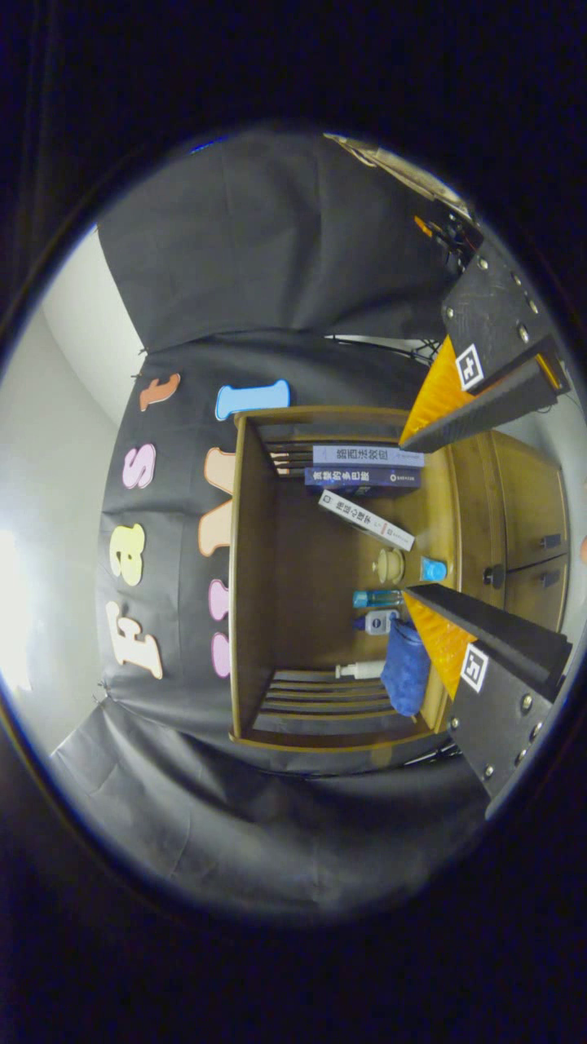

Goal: Pull open the drawer, take out the items inside it, and place them on the countertop above the cabinet.

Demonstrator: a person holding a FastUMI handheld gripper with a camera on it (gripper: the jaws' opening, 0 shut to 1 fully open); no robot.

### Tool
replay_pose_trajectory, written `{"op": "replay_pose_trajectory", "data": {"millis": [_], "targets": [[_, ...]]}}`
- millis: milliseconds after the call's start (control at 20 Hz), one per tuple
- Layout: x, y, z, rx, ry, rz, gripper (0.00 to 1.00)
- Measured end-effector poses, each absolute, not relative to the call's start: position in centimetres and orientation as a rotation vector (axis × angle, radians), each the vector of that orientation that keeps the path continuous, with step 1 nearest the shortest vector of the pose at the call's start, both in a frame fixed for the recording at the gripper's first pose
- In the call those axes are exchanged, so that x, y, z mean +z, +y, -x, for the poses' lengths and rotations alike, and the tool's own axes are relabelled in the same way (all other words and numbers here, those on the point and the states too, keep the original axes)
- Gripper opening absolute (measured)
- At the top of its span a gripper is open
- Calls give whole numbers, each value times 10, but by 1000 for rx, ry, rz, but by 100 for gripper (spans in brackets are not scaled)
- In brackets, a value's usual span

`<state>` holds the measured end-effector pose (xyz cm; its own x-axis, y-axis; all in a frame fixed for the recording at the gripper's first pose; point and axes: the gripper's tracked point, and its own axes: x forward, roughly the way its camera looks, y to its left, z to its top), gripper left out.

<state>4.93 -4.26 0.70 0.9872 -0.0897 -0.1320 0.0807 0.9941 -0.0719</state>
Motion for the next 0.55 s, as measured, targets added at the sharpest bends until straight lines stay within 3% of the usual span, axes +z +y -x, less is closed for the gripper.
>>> {"op": "replay_pose_trajectory", "data": {"millis": [300, 550], "targets": [[9, -35, -45, -27, 91, 100, 88], [-24, -21, -50, 121, 186, 42, 80]]}}
